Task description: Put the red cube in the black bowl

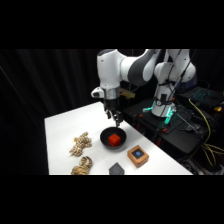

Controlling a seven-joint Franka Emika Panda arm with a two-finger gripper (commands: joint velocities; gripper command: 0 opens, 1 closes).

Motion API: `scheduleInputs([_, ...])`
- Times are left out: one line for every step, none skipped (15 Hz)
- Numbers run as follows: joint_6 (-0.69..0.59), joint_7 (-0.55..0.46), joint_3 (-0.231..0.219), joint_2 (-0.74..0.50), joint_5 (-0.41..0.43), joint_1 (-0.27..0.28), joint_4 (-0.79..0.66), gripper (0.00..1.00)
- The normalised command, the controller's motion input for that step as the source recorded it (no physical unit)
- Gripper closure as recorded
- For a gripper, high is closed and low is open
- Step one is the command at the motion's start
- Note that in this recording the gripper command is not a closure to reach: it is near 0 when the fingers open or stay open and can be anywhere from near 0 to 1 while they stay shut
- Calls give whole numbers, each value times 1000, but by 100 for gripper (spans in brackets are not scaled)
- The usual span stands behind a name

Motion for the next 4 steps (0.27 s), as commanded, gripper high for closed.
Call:
scheduleInputs([-508, 60, -25, -306, -38, -4, 188, 0])
scheduleInputs([-444, 36, -23, -258, -44, -8, 197, 0])
scheduleInputs([-387, 89, -26, -199, -87, -15, 217, 0])
scheduleInputs([-323, 106, -26, -152, -102, -22, 216, 0])
